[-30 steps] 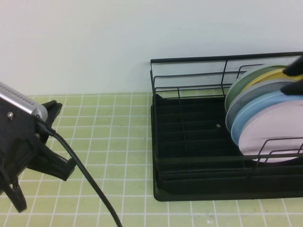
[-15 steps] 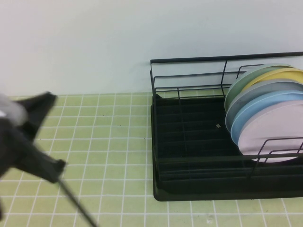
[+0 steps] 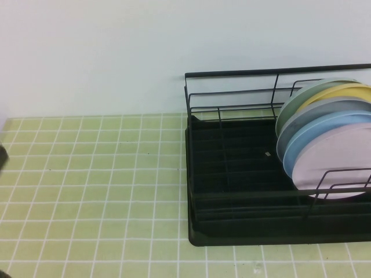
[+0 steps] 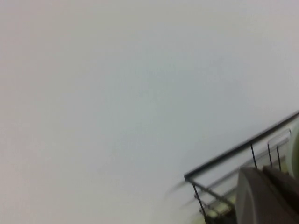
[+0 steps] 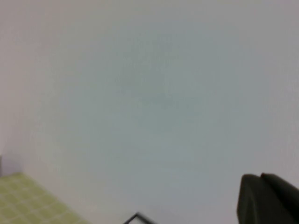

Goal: Place plate on rack

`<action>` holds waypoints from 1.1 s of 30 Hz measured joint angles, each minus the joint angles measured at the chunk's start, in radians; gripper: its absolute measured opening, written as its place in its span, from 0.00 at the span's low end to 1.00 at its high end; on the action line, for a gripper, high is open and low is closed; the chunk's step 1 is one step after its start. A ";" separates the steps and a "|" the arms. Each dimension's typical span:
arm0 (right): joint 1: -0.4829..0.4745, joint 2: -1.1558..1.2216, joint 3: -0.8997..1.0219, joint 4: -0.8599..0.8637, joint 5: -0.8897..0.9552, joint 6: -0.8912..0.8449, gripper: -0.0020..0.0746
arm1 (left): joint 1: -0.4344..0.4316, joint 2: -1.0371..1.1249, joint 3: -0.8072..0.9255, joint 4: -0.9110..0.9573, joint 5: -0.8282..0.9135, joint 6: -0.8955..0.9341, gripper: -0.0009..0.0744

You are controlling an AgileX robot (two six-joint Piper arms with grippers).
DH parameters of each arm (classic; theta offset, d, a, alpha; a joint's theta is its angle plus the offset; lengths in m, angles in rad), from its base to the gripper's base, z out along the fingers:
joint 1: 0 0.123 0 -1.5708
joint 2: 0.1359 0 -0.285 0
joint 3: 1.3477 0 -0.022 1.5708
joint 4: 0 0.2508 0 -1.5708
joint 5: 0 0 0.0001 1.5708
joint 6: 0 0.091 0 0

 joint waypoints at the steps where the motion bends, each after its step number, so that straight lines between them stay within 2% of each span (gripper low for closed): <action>1: 0.000 -0.030 0.055 0.000 0.000 0.000 0.03 | 0.000 -0.007 0.020 0.000 0.000 0.000 0.01; 7: 0.000 -0.174 0.348 -0.002 0.004 0.001 0.02 | 0.000 -0.013 0.114 0.000 -0.040 0.007 0.01; 13: 0.000 -0.232 0.521 -0.002 0.052 0.001 0.02 | 0.000 -0.013 0.129 0.000 -0.040 0.000 0.01; 24: 0.000 -0.239 0.615 0.022 0.192 0.030 0.02 | 0.000 -0.013 0.129 0.000 -0.040 0.000 0.01; 33: 0.000 -0.239 0.615 0.034 0.194 0.030 0.02 | 0.000 -0.013 0.129 0.000 -0.040 -0.009 0.01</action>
